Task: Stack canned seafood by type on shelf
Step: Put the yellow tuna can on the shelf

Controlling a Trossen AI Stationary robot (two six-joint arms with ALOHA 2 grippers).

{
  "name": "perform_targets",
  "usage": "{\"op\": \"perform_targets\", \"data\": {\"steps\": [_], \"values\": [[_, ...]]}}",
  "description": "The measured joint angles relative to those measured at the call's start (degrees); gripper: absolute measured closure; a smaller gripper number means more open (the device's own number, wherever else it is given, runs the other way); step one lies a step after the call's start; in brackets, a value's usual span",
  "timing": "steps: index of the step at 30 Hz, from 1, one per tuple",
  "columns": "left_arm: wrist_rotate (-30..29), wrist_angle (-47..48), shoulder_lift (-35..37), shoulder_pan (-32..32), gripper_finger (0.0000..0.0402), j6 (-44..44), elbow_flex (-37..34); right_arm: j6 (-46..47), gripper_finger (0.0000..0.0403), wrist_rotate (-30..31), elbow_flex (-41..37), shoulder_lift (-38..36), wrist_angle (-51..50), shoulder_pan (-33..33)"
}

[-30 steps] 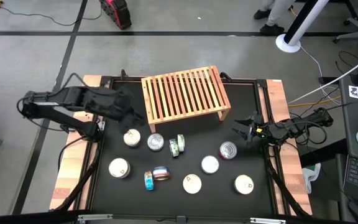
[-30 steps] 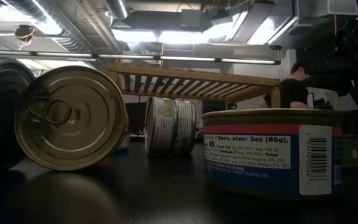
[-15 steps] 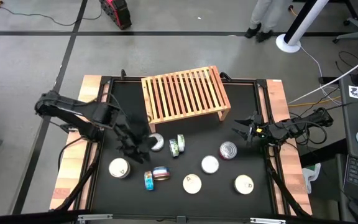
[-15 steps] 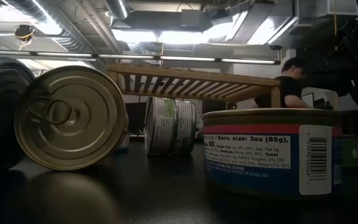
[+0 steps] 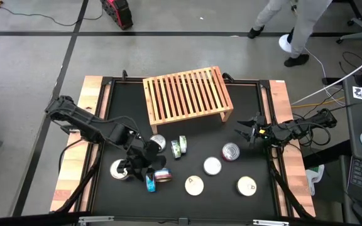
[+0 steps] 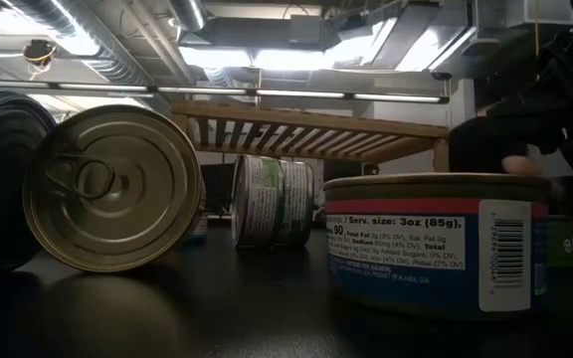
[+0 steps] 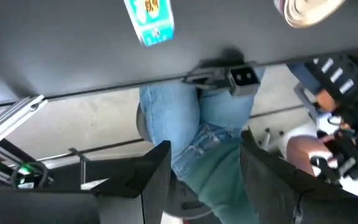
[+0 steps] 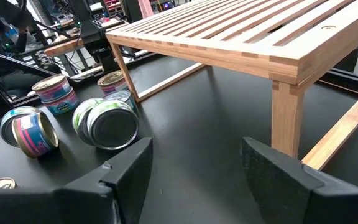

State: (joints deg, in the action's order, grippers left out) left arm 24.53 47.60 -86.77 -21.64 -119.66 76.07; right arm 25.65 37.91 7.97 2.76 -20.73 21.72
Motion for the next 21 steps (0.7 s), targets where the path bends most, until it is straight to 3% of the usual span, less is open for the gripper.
{"op": "perform_targets", "data": {"steps": [21], "values": [[-7.96,3.08,-9.65,-3.06,0.0219,-1.72,0.00,0.00,0.0160,-0.02,0.00,0.00,-0.22,0.01]]}}
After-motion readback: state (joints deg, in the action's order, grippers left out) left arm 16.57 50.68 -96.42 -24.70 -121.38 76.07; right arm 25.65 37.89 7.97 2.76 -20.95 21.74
